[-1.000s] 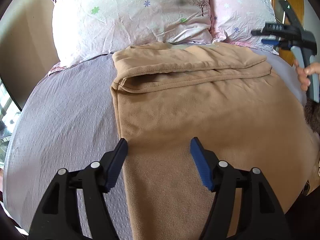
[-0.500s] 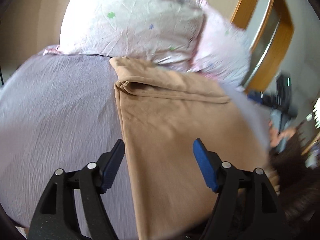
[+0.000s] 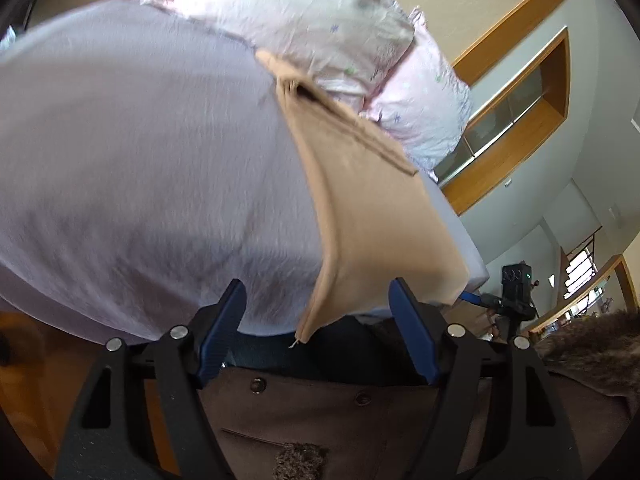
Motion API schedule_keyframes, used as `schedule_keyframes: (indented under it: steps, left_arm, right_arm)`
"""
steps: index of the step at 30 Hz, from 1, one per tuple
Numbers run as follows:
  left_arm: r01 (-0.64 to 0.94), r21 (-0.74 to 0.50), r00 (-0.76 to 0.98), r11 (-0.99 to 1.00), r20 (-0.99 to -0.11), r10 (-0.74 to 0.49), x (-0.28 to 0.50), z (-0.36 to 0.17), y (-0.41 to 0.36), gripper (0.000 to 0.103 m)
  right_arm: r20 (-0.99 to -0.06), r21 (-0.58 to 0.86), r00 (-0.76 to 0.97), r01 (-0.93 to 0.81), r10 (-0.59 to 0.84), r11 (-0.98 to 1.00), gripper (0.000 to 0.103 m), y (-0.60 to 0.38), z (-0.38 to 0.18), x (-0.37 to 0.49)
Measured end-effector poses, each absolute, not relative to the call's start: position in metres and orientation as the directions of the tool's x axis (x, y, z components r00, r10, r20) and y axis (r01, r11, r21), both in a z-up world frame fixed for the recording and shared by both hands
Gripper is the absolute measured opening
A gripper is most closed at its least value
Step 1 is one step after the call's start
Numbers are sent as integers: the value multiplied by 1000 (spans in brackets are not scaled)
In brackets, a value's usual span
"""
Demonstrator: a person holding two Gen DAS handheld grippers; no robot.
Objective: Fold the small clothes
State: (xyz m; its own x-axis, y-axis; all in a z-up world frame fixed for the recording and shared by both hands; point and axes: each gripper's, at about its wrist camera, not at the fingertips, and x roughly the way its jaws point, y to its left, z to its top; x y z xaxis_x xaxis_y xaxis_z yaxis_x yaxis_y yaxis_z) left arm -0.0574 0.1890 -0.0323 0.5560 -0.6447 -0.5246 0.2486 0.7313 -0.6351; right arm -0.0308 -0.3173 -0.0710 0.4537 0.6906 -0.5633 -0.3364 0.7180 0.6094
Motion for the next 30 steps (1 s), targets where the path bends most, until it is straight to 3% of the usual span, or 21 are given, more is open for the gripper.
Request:
schedule_keyframes:
  steps: [2,6,8,9,10,12,16,19,23,26,28,30]
  left_arm:
    - [251,-668,523,700,-515,-679,-48,-44,179,73]
    - [263,-690,491,674,-506,-709,-34,-58,156,72]
    - [253,-722,481,644,-483,-732,-28,-64,151,61]
    - [248,-731,477,636,-479,-737,-27,-65,150,50]
    - [235,-746,468,623,-475,-745,-25,-69,150,28]
    - [202,-788,441,582,-457,-772,-25,-77,152,5]
    - [233,-820,474,524,-375,-797,-33,-59,161,4]
    - [333,-784,531,524,-303,-791,-29,-10,164,4]
    - [416,-693,593,589,-284,-753,17,53,155,5]
    - [388,-660,646,644,-303,-700,76,81,145,5]
    - [339,-671,666,659,-324,-672,121,86,135,5]
    - [229,-714,655,661,-390,-648,169,71,132,5]
  right_arm:
    - [-525,648,438,-350,730,677,99,-314,-81,-26]
    - [-468,716,383,-365,797,596,80,-299,-104,-9]
    - [-446,731,358,-382,820,565,56,-292,-108,-11]
    - [-438,733,351,-394,828,555,31,-289,-110,-14]
    - [-425,729,343,-418,837,542,12,-286,-108,-19]
    - [-406,719,348,-450,845,530,6,-285,-102,-27]
    - [-331,663,399,-547,855,512,5,-284,-55,-38]
    - [-268,560,471,-634,841,533,5,-278,-2,-32]
    - [-158,436,613,-660,774,611,5,-280,66,11]
    - [-83,437,697,-617,712,655,5,-297,98,65]
    - [-98,490,718,-567,689,662,5,-300,103,118]
    - [-243,542,687,-489,685,683,5,-295,93,159]
